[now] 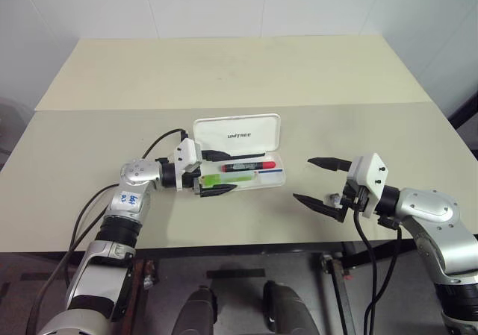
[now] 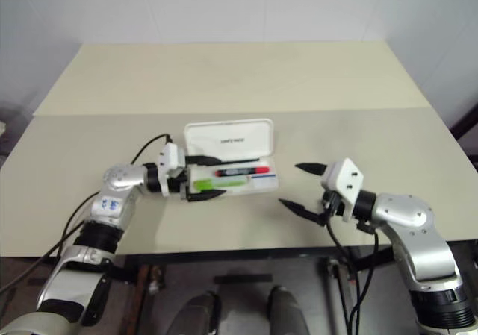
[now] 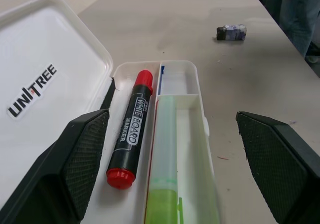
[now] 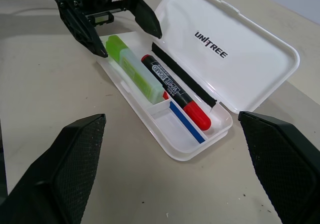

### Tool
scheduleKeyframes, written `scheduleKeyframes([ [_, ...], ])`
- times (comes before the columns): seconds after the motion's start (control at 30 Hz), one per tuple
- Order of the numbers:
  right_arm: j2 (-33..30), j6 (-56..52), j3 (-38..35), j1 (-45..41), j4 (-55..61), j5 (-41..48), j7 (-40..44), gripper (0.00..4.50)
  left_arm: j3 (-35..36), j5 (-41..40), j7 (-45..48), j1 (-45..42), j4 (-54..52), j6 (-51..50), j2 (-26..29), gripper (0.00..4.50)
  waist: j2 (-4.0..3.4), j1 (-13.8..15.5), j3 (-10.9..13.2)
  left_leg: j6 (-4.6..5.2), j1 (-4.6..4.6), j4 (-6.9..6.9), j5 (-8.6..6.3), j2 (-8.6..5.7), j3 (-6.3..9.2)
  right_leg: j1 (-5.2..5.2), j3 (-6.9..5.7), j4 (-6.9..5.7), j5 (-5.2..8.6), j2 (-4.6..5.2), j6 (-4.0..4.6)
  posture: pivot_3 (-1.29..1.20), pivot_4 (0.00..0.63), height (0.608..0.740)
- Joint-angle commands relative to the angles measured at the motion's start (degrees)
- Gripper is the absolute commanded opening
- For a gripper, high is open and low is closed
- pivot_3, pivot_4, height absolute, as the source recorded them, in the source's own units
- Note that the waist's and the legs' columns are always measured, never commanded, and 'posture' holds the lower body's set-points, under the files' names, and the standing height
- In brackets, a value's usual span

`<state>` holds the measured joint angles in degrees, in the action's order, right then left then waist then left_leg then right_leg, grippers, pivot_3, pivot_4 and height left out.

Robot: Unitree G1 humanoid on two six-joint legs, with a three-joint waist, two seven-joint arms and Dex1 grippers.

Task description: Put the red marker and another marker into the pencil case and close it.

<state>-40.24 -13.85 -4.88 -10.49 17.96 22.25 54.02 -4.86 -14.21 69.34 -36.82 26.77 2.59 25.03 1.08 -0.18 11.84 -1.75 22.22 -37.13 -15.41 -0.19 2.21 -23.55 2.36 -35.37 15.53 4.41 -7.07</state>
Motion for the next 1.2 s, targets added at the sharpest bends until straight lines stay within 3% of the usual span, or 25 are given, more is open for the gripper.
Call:
scheduleKeyframes([
  [0.03,0.0,0.1,-0.9,-0.1,2.8,1.1,-0.6,4.5,-1.1,-3.0,5.5,1.6,-4.5,-3.5,1.0,4.32,0.0,-0.1,0.0,0.0,0.0,0.0,0.0,0.0,0.0,0.0,0.0,0.0,0.0,0.0,0.0,0.0,0.15,0.74],
  [0.5,0.6,0.1,-0.6,0.2,3.2,0.9,-1.9,4.5,-1.4,-1.2,6.9,1.2,-5.0,-2.5,1.8,4.32,0.0,0.0,0.0,0.0,0.0,0.01,0.0,0.0,0.04,0.0,-0.01,0.01,0.02,0.0,0.03,0.0,0.15,0.74],
  [0.83,1.1,0.3,-0.1,-0.5,2.8,0.8,-2.1,4.5,-0.1,3.0,-1.2,-2.5,2.1,6.3,1.0,4.32,0.0,0.0,0.0,0.0,0.01,0.01,0.0,-0.01,0.07,0.01,-0.03,0.02,0.02,0.01,0.03,0.0,0.15,0.74],
  [1.2,1.0,0.1,-0.1,-0.8,3.1,1.0,-2.1,4.5,-1.7,4.0,1.6,-2.2,2.9,1.3,1.8,4.32,0.01,0.0,0.0,0.0,0.03,0.01,0.0,-0.01,0.08,0.01,-0.07,0.02,0.02,0.01,0.02,0.0,0.15,0.74],
])
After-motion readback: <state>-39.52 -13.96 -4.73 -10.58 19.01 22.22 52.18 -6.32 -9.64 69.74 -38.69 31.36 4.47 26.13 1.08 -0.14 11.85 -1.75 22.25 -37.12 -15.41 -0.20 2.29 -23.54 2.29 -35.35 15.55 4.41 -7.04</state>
